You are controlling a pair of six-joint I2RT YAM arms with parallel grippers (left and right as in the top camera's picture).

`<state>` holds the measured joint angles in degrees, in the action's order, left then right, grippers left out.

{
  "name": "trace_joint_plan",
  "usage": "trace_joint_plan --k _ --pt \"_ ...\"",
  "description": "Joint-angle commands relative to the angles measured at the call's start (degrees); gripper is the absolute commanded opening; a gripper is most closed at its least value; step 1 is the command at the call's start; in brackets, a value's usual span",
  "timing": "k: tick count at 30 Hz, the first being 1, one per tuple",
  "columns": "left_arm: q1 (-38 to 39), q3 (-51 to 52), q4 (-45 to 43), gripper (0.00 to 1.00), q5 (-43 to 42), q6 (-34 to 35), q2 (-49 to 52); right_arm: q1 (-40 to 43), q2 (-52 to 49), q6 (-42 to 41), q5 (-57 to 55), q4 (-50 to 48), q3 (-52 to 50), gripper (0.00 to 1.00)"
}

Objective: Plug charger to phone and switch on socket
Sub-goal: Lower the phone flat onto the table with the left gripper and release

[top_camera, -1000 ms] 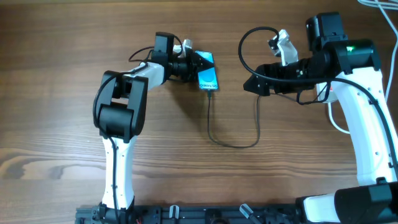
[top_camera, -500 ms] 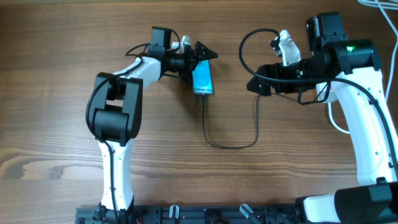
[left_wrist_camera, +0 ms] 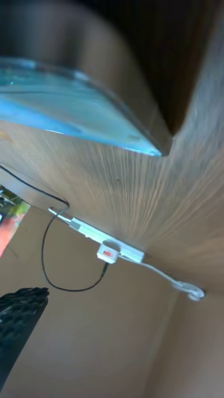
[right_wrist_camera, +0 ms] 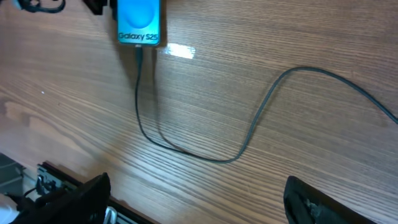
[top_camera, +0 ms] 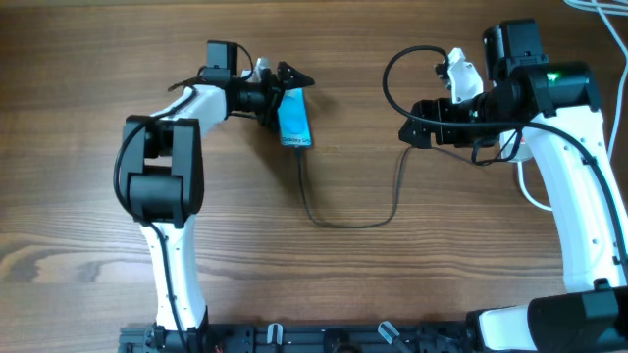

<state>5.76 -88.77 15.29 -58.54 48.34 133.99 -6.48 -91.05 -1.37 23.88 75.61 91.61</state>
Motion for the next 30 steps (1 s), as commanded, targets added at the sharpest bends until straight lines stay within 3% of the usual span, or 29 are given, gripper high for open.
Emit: trace_joint_plan --k 1,10,24,30 --pt "-0.8 3.1 7.4 1.00 19.1 -4.5 4.4 0.1 1.3 -0.8 -1.0 -0.2 0.5 0.89" --pt "-0.8 3.1 16.8 1.00 30.1 -7.7 4.4 0.1 1.3 -0.8 -1.0 0.4 0.5 0.90" --pt "-1.2 3.1 20.2 1.00 37.0 -8.9 4.4 0.1 1.3 -0.8 -1.8 1.3 0.5 0.90" --pt "-3.5 3.1 21.5 1.00 39.1 -8.9 4.4 0.1 1.3 -5.0 -8.3 1.2 0.5 0.90"
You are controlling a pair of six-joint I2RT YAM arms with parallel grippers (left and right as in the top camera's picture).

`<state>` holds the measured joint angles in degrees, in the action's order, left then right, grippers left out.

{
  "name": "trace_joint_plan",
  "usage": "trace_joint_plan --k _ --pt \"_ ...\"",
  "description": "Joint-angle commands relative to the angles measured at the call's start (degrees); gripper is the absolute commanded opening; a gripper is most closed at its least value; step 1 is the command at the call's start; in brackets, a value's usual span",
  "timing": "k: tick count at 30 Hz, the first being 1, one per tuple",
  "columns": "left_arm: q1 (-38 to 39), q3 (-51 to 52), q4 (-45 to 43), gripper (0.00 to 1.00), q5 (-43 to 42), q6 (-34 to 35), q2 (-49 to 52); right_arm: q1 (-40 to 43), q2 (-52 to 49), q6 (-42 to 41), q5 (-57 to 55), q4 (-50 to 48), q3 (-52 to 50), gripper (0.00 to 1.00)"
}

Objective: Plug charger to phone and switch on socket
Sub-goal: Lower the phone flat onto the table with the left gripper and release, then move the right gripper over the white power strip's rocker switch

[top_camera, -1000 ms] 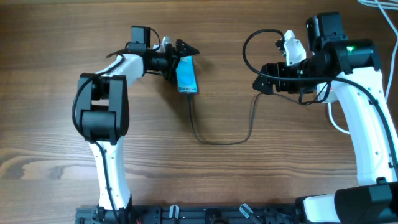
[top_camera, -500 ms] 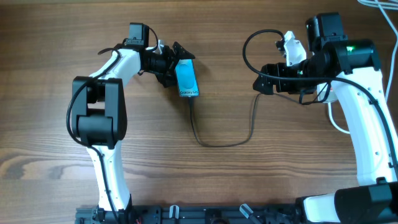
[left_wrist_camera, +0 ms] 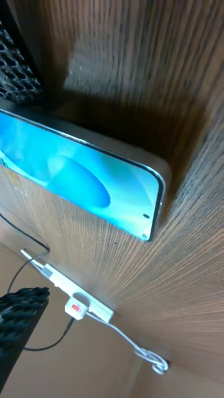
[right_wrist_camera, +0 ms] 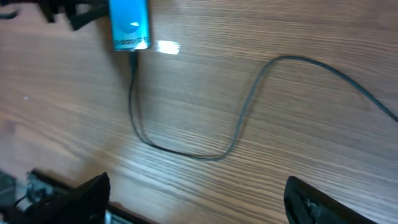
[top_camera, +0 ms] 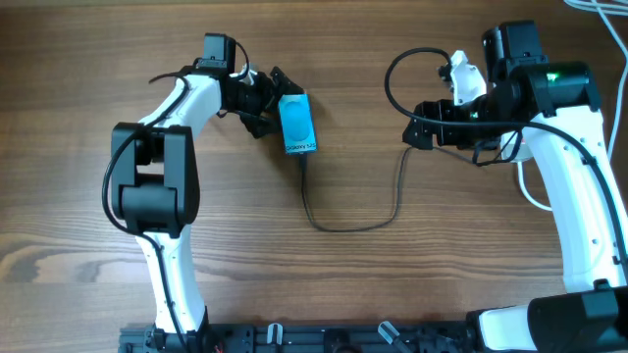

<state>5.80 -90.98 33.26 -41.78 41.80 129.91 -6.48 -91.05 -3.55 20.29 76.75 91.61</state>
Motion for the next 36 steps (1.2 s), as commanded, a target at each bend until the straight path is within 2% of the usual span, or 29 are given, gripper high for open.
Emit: trace_joint_plan --k 1,2,4,10,20,21,22,23,24,25,31,36 --pt "-4.6 5.3 3.9 1.00 22.3 -2.4 8.5 0.1 1.3 -2.9 -5.3 -0.2 0.5 0.90" --pt "-5.2 5.3 4.1 1.00 22.1 -2.4 8.3 0.1 1.3 -3.0 -5.6 -0.6 0.5 0.90" --pt "-7.6 5.3 4.3 1.00 20.5 -2.7 6.6 0.1 1.3 -6.1 -9.9 -2.4 0.5 1.00" --pt "-10.1 5.3 4.3 1.00 19.1 -5.7 -2.2 1.6 1.3 -8.9 -17.8 -5.9 0.5 1.00" --pt "-5.4 5.4 6.8 1.00 19.1 -16.9 -22.6 19.9 0.2 -10.5 -12.2 -12.4 0.5 0.98" --pt "-4.2 5.4 7.3 1.00 19.1 -18.4 -24.5 21.7 -0.5 -10.7 -11.6 -13.0 0.5 0.91" --pt "-3.0 5.4 7.7 1.00 19.1 -19.5 -25.9 23.3 -1.2 -11.5 -11.4 -13.6 0.5 0.76" --pt "-1.8 5.4 8.1 1.00 19.1 -20.3 -27.1 24.8 -2.0 -12.3 -11.4 -14.2 0.5 0.53" --pt "-0.5 5.4 8.4 1.00 19.1 -20.7 -28.1 26.1 -3.0 -13.3 -11.5 -14.8 0.5 0.23" --pt "0.7 5.4 8.6 1.00 19.1 -20.9 -29.0 27.1 -3.9 -13.9 -11.5 -15.4 0.5 0.04" --pt "8.4 5.4 8.7 1.00 19.1 -20.9 -30.6 33.1 -12.4 -19.3 -11.2 -21.9 0.5 0.04" --pt "12.8 5.4 8.6 1.00 20.3 -21.7 -30.6 34.3 -19.9 -19.8 -9.7 -27.4 0.5 0.04"
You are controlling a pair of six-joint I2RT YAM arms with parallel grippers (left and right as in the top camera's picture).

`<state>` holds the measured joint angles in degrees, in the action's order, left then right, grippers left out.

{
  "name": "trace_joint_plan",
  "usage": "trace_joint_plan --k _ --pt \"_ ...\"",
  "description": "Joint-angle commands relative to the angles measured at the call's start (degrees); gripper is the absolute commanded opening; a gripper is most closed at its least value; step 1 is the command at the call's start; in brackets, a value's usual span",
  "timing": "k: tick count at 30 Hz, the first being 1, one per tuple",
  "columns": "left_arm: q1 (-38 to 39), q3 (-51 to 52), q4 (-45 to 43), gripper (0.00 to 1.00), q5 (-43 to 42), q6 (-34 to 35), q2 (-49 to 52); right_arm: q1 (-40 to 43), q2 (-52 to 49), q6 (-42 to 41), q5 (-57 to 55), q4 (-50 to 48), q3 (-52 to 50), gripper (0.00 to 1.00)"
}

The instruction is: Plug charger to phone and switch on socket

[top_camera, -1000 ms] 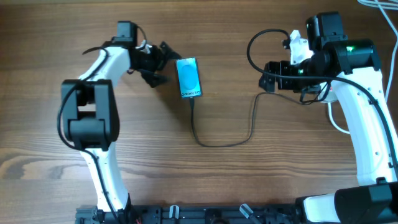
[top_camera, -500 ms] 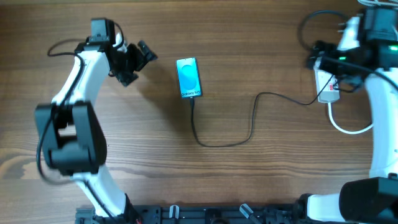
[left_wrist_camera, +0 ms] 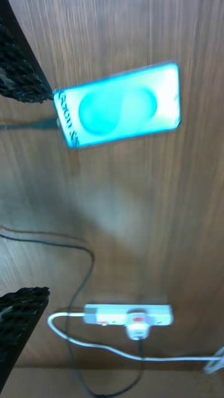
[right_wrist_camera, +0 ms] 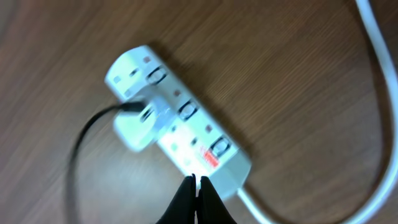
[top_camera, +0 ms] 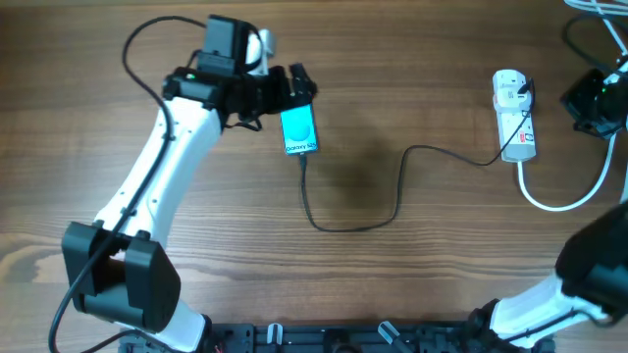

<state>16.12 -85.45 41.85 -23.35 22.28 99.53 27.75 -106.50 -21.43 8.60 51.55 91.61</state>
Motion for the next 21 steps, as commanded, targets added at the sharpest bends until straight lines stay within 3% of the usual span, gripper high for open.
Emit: trace_joint_plan --k 1,11,21 --pt "3.1 -0.2 0.0 1.00 2.3 -2.2 -0.2 0.1 -5.9 -2.7 2.0 -3.3 0.5 0.04" --pt "4.5 -0.2 0.0 1.00 2.2 -2.2 -0.2 0.0 -16.7 -3.0 10.5 -10.6 0.5 0.04" --pt "4.5 -0.2 0.0 1.00 2.3 -2.2 -0.2 -1.6 -18.4 -2.6 11.2 -14.4 0.5 0.04"
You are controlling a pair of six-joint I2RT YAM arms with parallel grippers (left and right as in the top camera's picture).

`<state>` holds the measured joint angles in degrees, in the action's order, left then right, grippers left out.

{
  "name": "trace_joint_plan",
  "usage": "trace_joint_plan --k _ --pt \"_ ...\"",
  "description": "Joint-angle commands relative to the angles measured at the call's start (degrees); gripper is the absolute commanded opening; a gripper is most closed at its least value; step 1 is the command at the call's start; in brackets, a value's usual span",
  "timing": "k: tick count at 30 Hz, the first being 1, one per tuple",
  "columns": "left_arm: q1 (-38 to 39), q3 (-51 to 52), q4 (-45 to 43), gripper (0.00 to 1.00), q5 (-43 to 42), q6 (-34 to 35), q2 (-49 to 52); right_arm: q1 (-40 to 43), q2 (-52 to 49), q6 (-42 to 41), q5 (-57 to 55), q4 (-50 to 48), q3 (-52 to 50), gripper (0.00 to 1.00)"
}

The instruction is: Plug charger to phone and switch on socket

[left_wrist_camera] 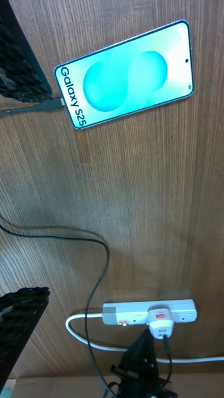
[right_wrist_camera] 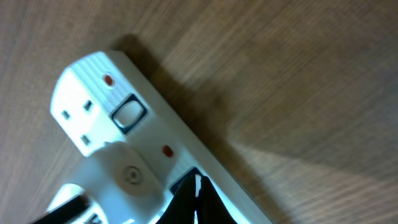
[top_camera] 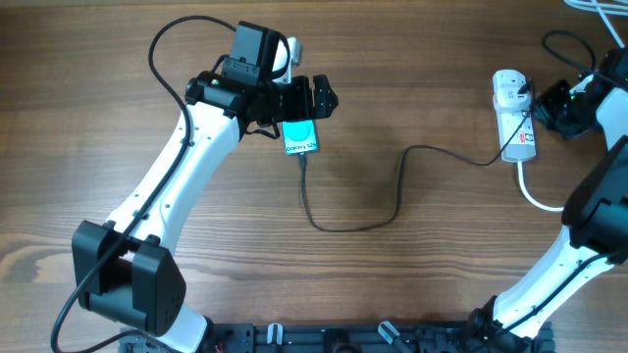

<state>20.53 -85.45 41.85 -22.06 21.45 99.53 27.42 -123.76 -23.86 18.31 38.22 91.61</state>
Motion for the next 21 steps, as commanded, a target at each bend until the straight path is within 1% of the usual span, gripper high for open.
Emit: trace_joint_plan --k 1,13,17,21 --pt "0.1 -0.2 0.0 1.00 0.9 -1.4 -0.2 -1.6 -1.2 -0.2 1.4 -1.4 0.5 0.04" --pt "0.1 -0.2 0.0 1.00 1.0 -1.6 -0.2 -4.0 -4.3 -0.1 1.8 -1.1 0.5 0.04" --pt "0.1 -0.2 0.0 1.00 1.0 -1.6 -0.2 -5.0 -4.3 -0.1 4.3 0.9 0.5 0.04" --pt "0.1 -0.2 0.0 1.00 1.0 -1.6 -0.2 -7.0 -4.3 -0.1 4.2 4.2 0.5 0.04"
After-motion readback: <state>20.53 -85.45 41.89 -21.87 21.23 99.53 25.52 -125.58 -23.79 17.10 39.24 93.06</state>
